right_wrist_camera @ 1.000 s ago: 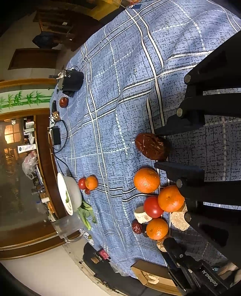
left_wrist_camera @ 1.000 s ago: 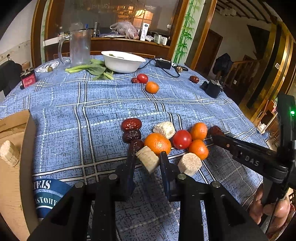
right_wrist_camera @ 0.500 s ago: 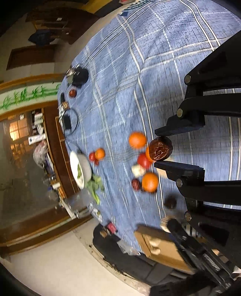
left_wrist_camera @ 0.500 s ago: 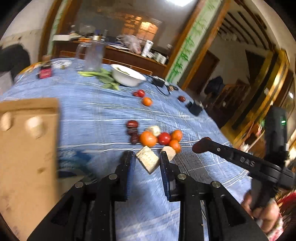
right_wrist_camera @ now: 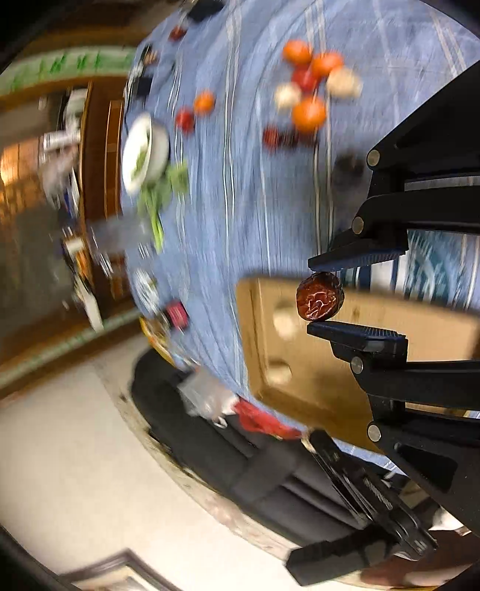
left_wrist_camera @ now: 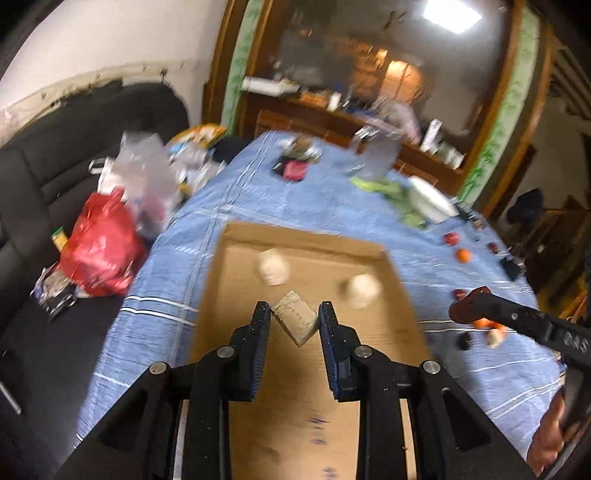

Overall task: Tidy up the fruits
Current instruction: 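Carry the cube and date into the box and open both tools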

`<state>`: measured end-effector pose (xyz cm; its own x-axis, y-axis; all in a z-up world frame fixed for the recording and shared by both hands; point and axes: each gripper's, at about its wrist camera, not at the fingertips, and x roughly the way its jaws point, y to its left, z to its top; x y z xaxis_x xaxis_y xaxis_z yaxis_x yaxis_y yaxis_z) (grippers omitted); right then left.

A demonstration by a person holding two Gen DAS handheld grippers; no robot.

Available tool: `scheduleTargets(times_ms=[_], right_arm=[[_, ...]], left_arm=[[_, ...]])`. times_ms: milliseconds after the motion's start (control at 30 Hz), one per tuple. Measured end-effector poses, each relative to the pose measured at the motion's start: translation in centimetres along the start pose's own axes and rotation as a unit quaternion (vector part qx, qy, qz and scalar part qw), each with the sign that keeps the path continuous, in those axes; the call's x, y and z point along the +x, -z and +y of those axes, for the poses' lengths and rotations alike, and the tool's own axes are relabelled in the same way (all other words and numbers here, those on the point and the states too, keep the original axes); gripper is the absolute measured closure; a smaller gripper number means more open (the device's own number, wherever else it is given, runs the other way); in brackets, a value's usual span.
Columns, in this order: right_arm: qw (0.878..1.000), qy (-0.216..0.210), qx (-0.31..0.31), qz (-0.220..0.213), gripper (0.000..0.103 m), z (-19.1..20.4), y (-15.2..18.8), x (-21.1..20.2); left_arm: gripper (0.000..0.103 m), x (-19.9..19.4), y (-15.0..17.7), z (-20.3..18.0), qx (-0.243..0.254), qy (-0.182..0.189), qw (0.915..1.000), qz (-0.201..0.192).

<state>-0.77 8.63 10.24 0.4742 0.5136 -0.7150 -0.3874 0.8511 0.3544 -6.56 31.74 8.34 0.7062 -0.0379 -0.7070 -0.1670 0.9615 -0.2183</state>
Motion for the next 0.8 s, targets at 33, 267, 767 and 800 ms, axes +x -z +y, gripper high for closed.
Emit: scheduleTargets(times_ms=[33,267,767,800], right_arm=[[1.000,-0.002,-0.005,0.007,0.073,0.7,-0.1,0.9],[0.996,0.021,-0.045,0.075,0.072,3.7,-0.2,8.3],[0.995,0.024,-0.060,0.082,0.064,3.7,-0.2,9.7],[0.995,0.023,-0.061,0.075,0.062,3.6,-0.2,9.1]], left_arm=[[0.077,0.7,-0.3,0.4,0.000,-0.009,0.9999,0.010],[0.077,5.8,-0.7,1.0,0.008,-0.030,0.9948,0.097],[0.054,5.4,-1.3,2.2,-0.034,-0.025,0.9948,0.093],[0.051,4.7,-1.4,2.2,-0.038,-0.022,0.9954,0.086]])
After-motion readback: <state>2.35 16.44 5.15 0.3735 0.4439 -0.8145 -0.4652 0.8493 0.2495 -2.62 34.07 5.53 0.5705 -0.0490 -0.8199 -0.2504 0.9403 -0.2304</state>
